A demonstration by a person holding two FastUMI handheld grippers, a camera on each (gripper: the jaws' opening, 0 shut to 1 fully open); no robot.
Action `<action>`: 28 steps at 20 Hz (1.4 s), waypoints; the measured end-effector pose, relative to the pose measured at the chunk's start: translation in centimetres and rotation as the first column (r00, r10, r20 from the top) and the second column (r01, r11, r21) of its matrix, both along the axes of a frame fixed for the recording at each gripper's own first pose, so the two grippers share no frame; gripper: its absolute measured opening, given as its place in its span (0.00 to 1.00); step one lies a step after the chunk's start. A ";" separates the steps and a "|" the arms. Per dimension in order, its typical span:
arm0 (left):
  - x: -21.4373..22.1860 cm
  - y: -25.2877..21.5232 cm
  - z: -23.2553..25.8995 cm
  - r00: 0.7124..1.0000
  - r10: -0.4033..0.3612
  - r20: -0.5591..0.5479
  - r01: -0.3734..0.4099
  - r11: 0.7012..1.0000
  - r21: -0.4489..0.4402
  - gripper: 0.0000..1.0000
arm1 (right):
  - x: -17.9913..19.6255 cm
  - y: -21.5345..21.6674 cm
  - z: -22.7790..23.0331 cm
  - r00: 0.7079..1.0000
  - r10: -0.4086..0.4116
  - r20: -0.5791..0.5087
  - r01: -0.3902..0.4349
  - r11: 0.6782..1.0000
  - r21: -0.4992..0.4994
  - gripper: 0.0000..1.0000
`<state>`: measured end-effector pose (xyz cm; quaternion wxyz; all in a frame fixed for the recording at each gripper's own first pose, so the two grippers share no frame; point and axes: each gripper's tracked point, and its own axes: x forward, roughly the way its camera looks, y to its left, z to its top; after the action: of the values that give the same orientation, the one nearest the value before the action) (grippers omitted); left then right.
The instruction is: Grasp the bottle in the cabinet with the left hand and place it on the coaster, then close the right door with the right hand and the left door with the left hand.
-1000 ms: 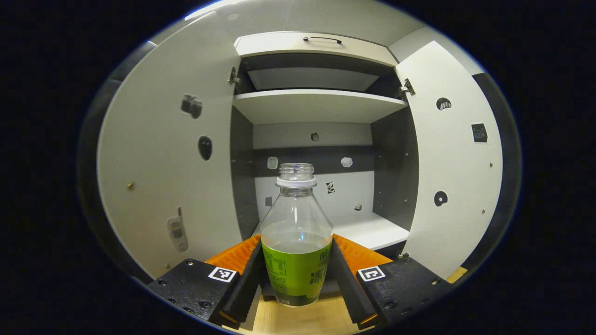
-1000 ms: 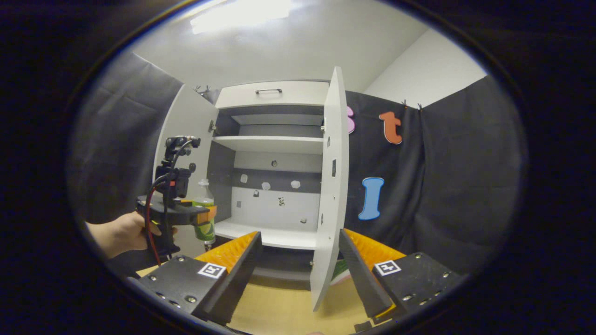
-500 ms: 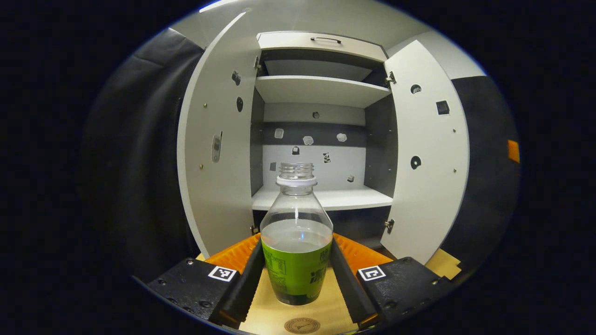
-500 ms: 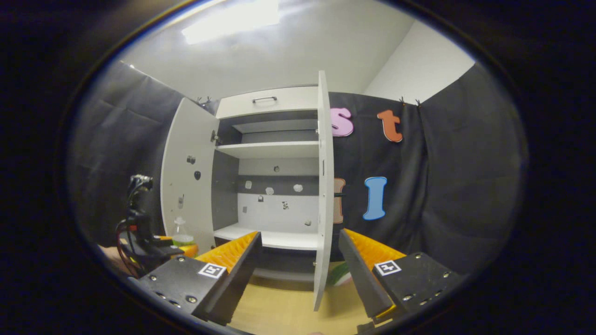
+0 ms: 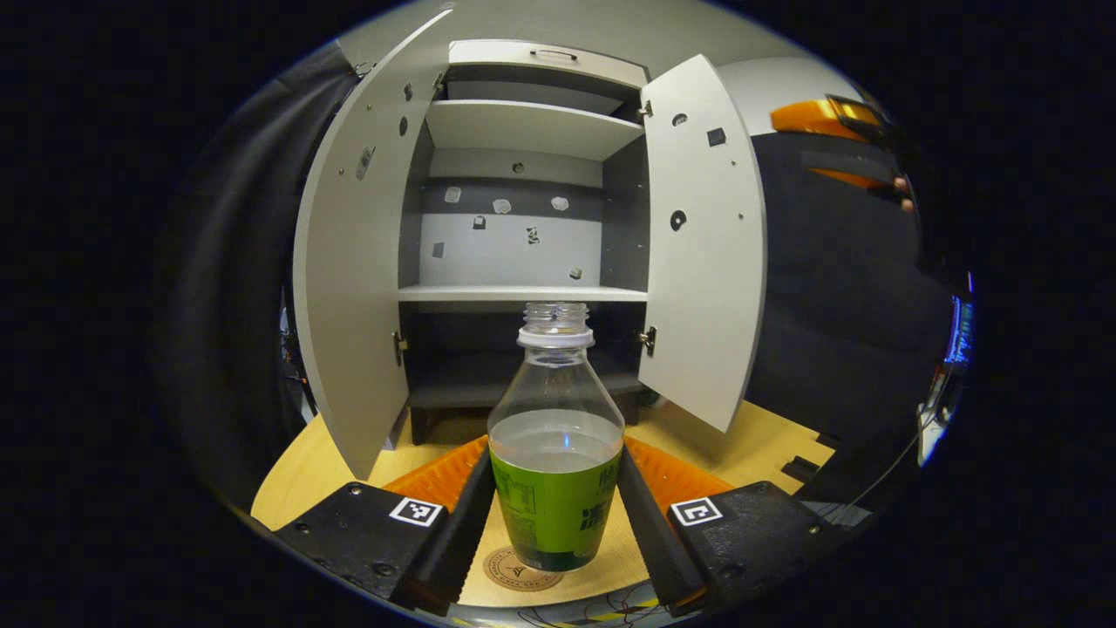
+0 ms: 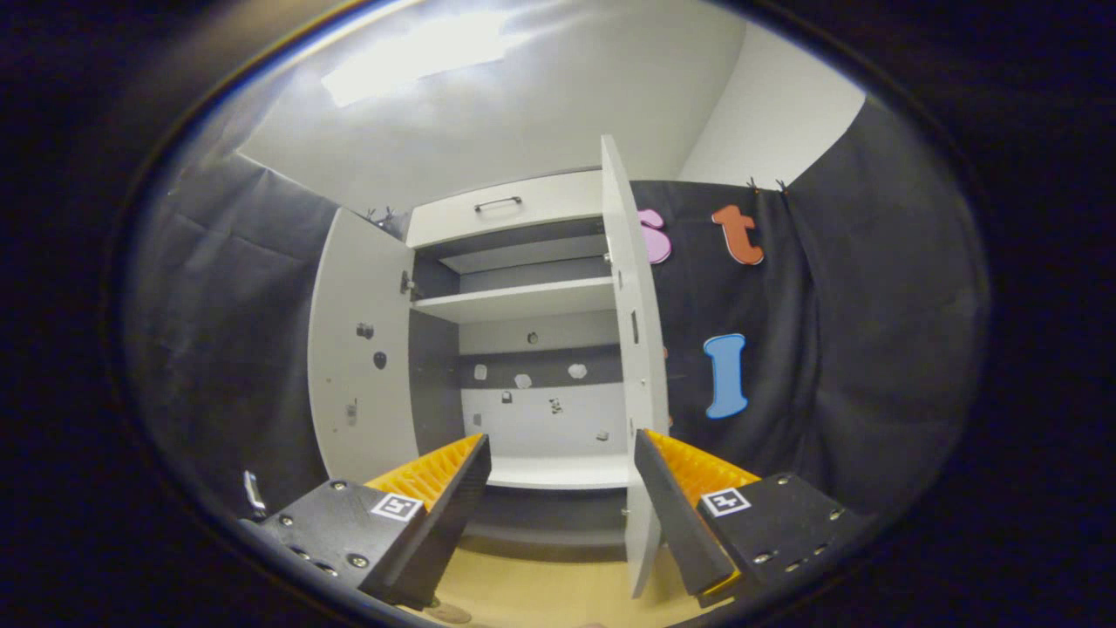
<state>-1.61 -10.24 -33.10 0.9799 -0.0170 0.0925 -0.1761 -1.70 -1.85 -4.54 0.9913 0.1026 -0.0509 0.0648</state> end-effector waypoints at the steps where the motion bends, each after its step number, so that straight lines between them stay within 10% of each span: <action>1: -0.1 0.2 -1.2 1.000 -0.006 0.000 0.006 1.000 0.020 0.80 | 0.2 0.7 0.3 1.000 0.006 0.013 -0.006 1.000 0.027 1.00; 16: 2.7 1.6 -11.0 0.990 -0.123 -0.069 0.128 0.989 0.079 0.83 | 1.7 7.8 -2.2 0.996 0.062 -0.060 -0.060 0.998 0.033 1.00; 28: 0.6 2.1 -2.5 0.973 -0.227 -0.029 0.229 0.970 0.084 0.92 | 1.3 7.2 -1.4 1.000 0.013 -0.002 -0.013 0.999 0.041 1.00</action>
<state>-1.03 -8.13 -35.58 0.9521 0.0346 0.1107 -0.2831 -0.39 5.31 -5.91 0.9887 0.1231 -0.0503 0.0699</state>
